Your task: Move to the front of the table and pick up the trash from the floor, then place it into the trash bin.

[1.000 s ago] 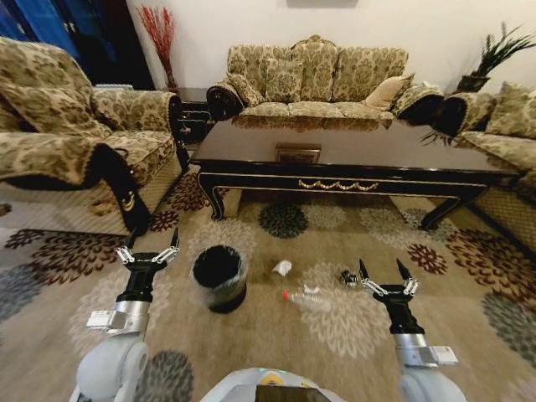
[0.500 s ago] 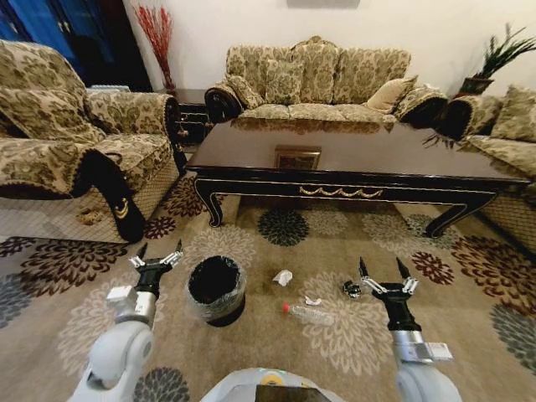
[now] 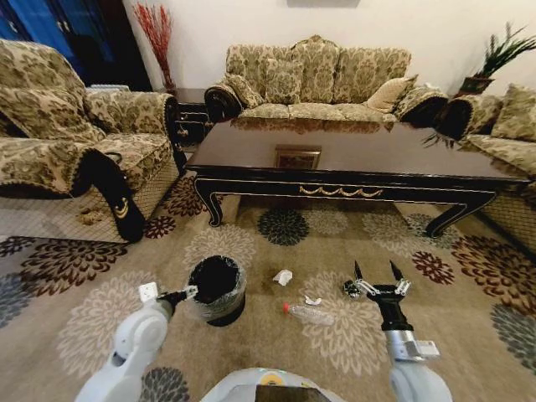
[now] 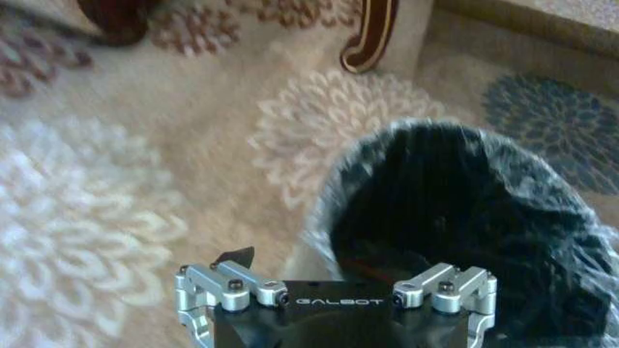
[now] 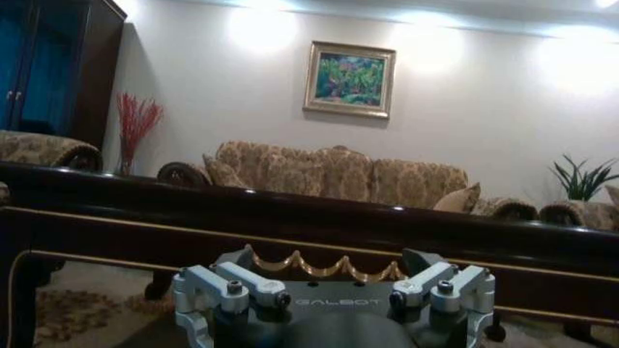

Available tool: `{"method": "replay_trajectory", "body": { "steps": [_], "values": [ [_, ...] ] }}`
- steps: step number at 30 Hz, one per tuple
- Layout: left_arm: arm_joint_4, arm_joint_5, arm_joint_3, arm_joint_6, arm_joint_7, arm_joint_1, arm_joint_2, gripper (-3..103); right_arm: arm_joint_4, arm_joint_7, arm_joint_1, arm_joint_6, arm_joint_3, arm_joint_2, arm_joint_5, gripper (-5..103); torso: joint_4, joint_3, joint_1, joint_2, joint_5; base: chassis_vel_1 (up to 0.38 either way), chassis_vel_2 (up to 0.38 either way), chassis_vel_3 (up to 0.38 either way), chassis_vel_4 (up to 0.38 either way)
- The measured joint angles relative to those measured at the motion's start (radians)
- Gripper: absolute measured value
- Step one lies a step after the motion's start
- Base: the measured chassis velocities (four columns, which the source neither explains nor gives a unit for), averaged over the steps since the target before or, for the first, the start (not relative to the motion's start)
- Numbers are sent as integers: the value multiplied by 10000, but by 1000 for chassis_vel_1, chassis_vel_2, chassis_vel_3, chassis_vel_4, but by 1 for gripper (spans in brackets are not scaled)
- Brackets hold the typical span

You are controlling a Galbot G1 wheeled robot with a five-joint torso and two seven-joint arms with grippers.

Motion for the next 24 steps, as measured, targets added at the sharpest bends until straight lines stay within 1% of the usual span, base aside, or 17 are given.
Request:
{"method": "replay_trajectory", "body": {
  "steps": [3, 5, 8, 9, 10, 11, 13, 14, 15, 16, 18, 20, 22, 24],
  "values": [
    [248, -52, 149, -52, 33, -119, -143, 100, -47, 0, 5, 1, 0, 2, -8, 100, 0, 0, 0, 0, 1, 0, 0, 0, 0],
    [674, 97, 382, -120, 116, -274, -435, 100, -132, 0, 8, 16, -1, 5, -13, 100, 0, 0, 0, 0, 1, 0, 0, 0, 0],
    [841, 260, 458, -148, 151, -319, -536, 100, -184, 0, 20, 20, 2, 6, -14, 100, 1, 0, 0, 0, 1, 0, 0, 0, 0],
    [914, 317, 480, -181, 177, -358, -566, 102, -221, 0, 37, 24, 4, 7, -15, 100, 4, 0, 0, 1, 5, 0, 0, 0, 0],
    [914, 317, 480, -181, 177, -358, -566, 102, -221, 0, 37, 24, 4, 7, -15, 100, 4, 0, 0, 1, 5, 0, 0, 0, 0],
    [951, 335, 488, -204, 198, -382, -575, 100, -243, 1, 47, 31, 4, 9, -16, 100, 5, -1, -1, 1, 9, 0, 0, 0, 0],
    [1173, 430, 509, -370, 331, -540, -609, 91, -329, -2, 77, 51, -19, 17, -32, 100, 11, -3, -2, 4, 15, 0, 0, 0, 0],
    [1173, 430, 509, -370, 331, -540, -609, 91, -329, -2, 77, 51, -19, 17, -32, 100, 11, -3, -2, 4, 15, 0, 0, 0, 0],
    [1262, 453, 516, -429, 369, -600, -628, 85, -362, -3, 90, 58, -37, 18, -36, 100, 12, -4, -3, 6, 17, 0, 0, 0, 0],
    [1262, 453, 516, -429, 369, -600, -628, 85, -362, -3, 90, 58, -37, 18, -36, 100, 12, -4, -3, 6, 17, 0, 0, 0, 0],
    [1343, 472, 537, -490, 385, -653, -671, 75, -409, -9, 123, 77, -49, 11, -42, 100, 9, -5, -3, 7, 17, 0, 0, 0, 0],
    [1347, 479, 547, -493, 371, -629, -669, 64, -442, -14, 148, 90, -53, -13, -43, 100, 5, -4, -3, 7, 10, 0, 0, 0, 0],
    [1342, 481, 547, -492, 359, -615, -662, 64, -450, -15, 155, 94, -53, -18, -43, 100, 5, -4, -3, 7, 9, 0, 0, 0, 0],
    [1208, 488, 502, -459, 228, -478, -552, 54, -497, -21, 198, 130, -63, -41, -43, 100, -4, 2, 0, 3, -8, 0, 0, 0, 0]
  ]
}}
